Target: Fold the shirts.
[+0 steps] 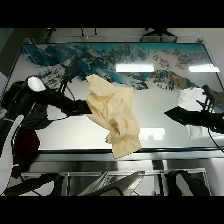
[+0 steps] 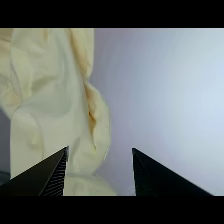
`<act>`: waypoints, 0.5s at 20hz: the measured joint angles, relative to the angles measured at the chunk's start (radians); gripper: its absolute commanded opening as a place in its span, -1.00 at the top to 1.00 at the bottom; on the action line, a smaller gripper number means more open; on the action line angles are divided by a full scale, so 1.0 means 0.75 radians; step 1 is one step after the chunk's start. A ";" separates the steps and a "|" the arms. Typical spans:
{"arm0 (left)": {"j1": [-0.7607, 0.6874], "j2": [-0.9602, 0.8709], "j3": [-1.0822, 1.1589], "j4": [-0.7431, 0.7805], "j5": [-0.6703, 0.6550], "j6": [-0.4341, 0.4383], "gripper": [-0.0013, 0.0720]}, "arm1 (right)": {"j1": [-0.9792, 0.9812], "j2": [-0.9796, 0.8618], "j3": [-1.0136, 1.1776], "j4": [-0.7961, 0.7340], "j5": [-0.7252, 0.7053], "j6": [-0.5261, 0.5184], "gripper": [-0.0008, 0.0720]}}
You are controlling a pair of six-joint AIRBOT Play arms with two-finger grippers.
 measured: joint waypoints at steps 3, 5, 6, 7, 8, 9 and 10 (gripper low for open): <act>0.062 -0.036 -0.228 -0.115 0.131 0.087 -0.80 | 0.121 -0.250 0.042 0.082 -0.093 -0.113 -0.27; 0.063 -0.115 -0.285 -0.199 0.223 0.147 -0.80 | 0.211 -0.438 0.113 0.115 -0.157 -0.158 -0.27; 0.057 -0.161 -0.285 -0.233 0.253 0.167 -0.80 | 0.255 -0.537 0.165 0.126 -0.189 -0.174 -0.27; 0.047 -0.214 -0.268 -0.257 0.280 0.184 -0.80 | 0.293 -0.627 0.221 0.139 -0.210 -0.184 -0.27; 0.038 -0.267 -0.239 -0.276 0.306 0.196 -0.80 | 0.329 -0.720 0.286 0.162 -0.224 -0.194 -0.27; 0.028 -0.315 -0.204 -0.286 0.323 0.205 -0.80 | 0.359 -0.805 0.351 0.183 -0.239 -0.198 -0.27; 0.018 -0.365 -0.165 -0.299 0.333 0.212 -0.80 | 0.385 -0.893 0.424 0.203 -0.248 -0.198 -0.26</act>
